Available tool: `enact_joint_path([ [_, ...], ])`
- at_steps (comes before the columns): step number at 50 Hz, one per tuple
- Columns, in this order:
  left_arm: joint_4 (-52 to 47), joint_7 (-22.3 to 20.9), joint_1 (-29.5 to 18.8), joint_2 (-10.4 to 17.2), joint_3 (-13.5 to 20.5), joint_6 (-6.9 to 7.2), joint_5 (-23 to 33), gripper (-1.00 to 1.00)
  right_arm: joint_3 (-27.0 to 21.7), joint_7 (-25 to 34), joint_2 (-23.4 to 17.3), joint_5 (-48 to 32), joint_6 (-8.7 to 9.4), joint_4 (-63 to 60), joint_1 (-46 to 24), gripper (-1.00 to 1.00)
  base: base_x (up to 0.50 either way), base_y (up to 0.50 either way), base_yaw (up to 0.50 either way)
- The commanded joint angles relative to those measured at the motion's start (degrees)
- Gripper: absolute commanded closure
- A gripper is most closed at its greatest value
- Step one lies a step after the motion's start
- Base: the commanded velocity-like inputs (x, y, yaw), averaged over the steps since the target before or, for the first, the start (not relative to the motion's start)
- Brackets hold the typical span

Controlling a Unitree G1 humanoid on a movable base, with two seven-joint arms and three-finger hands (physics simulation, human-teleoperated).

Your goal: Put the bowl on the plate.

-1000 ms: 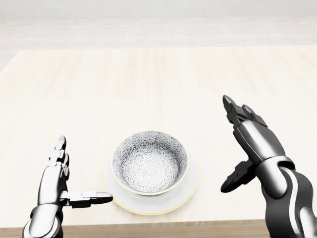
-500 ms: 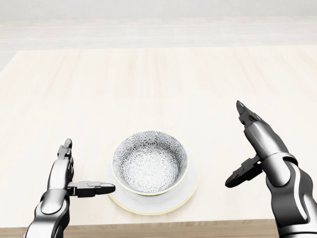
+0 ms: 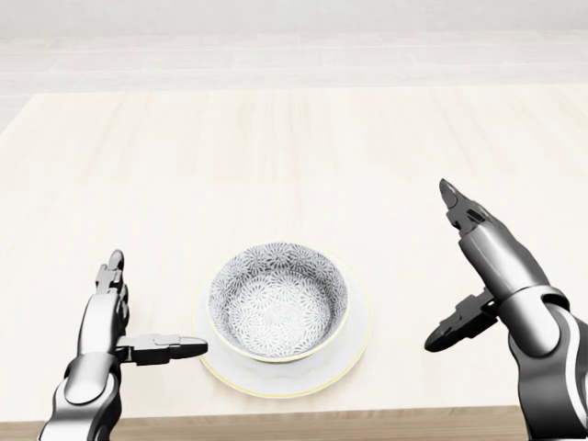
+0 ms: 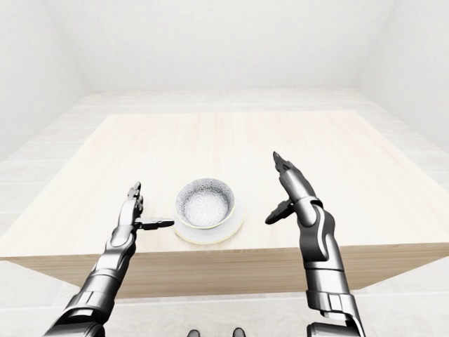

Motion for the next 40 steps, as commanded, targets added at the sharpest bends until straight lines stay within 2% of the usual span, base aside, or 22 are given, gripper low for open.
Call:
enact_joint_path([
  [1, -3.7, -0.3, 1.7, -0.1, 0.2, 0.0, -0.1, -1.0, -0.5, 1.0, 0.2, -0.3, 0.0, -2.3, 1.0, -1.0, 0.0, 0.0, 0.0],
  [8, -3.8, -0.4, 1.8, -0.2, 0.2, 0.0, -0.1, -1.0, -0.5, 0.7, 0.5, -0.6, 0.0, -2.6, 1.4, -1.0, 0.0, 0.0, 0.0],
  [12, -5.4, -0.7, 2.5, -0.1, 0.4, 0.0, -0.3, -1.0, -2.1, 1.3, 1.0, 1.6, 0.0, -5.8, 1.3, -1.0, 0.0, 0.0, 0.0],
  [16, -9.6, -1.8, 4.7, 0.2, 0.7, 0.0, -0.9, -1.0, -5.8, 3.2, 2.7, 10.0, 0.0, -13.8, 0.5, -1.0, 0.0, 0.0, 0.0],
  [19, -14.3, -4.1, 7.8, 0.4, 0.4, 0.0, -1.2, -1.0, -9.3, 3.9, 4.4, 18.8, 0.0, -21.4, 0.7, -1.0, 0.0, 0.0, 0.0],
  [25, -27.0, -8.0, 13.7, 0.1, 1.1, 0.0, -2.6, -1.0, -11.0, 1.3, 3.6, 27.7, 0.0, -27.6, 2.3, -1.0, 0.0, 0.0, 0.0],
  [27, -32.9, -9.6, 16.9, 0.0, 1.2, 0.89, -2.7, -1.0, -11.9, 1.0, 3.6, 30.8, 0.0, -29.7, 3.6, -1.0, 0.0, 0.0, 0.0],
  [30, -41.2, -11.5, 20.9, -0.5, 2.1, 3.69, -3.4, -1.0, -12.9, -0.6, 3.7, 34.0, 0.0, -31.7, 4.6, -1.0, 0.0, 0.0, 0.0],
  [31, -42.5, -11.8, 21.6, -0.8, 2.4, 4.14, -3.4, -1.0, -13.0, -2.2, 3.7, 34.1, 0.0, -31.8, 4.8, -1.0, 0.0, 0.0, 0.0],
  [34, -44.3, -12.3, 22.5, -1.5, 3.0, 4.23, -2.8, -1.0, -14.2, -7.0, 4.6, 36.1, 0.0, -31.9, 4.5, -1.0, 0.0, 0.0, 0.0],
  [40, -44.9, -13.0, 23.2, -2.3, 3.5, 3.81, -1.9, -1.0, -13.4, -7.8, 4.1, 39.7, 0.0, -33.7, 7.5, -1.0, 0.0, 0.0, 0.0],
])
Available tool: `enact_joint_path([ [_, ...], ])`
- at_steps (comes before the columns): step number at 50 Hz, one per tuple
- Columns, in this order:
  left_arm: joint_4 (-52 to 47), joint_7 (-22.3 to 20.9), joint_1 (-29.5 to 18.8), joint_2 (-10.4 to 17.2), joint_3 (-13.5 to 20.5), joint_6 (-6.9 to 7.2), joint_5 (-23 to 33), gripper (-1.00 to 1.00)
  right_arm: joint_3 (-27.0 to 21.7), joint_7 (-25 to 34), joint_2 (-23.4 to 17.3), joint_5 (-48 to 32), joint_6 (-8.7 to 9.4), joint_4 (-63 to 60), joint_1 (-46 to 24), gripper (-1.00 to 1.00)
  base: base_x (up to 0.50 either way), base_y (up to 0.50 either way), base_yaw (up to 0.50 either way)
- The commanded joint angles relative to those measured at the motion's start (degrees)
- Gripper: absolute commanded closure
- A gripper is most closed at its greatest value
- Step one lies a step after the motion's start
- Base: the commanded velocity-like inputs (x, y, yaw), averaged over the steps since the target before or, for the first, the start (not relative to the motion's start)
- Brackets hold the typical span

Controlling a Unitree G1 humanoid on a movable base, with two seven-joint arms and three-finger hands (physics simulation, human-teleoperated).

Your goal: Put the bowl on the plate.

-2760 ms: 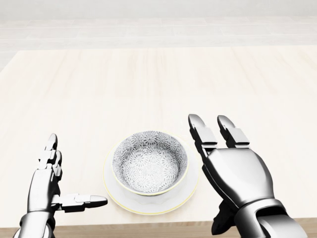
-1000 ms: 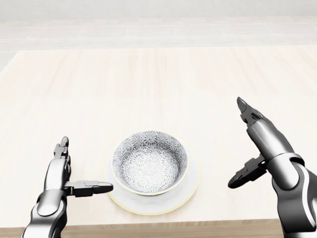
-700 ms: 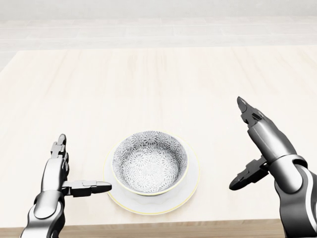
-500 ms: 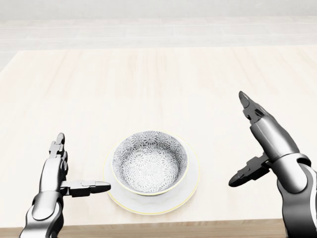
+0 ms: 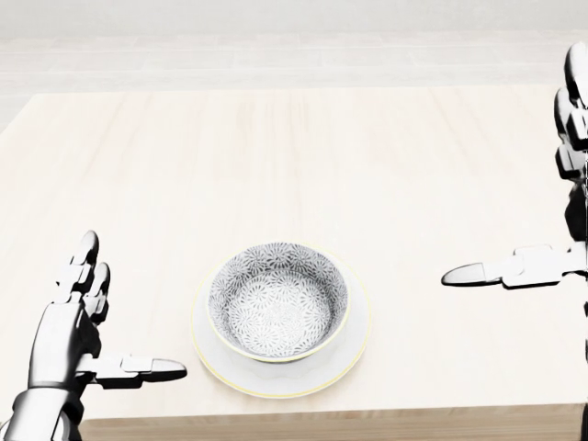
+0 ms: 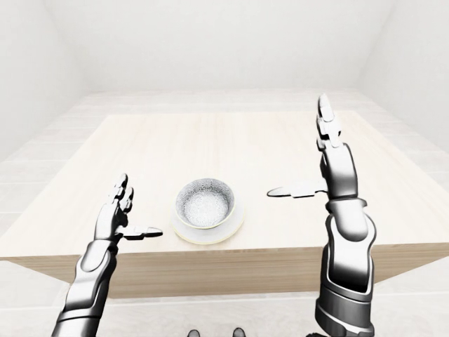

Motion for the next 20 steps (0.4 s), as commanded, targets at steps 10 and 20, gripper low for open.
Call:
enact_joint_path([
  [10, -16.8, -4.7, 8.8, -2.5, 2.1, 2.92, 0.4, -1.0, -1.9, -4.6, 0.0, 12.6, 0.0, -10.0, 5.7, -1.0, 0.0, 0.0, 0.0],
  [20, -19.1, -5.8, 9.8, -3.1, 2.7, 3.51, 0.4, -1.0, -1.7, -4.1, 0.5, 13.0, 0.0, -12.9, 7.5, -1.0, 0.0, 0.0, 0.0],
])
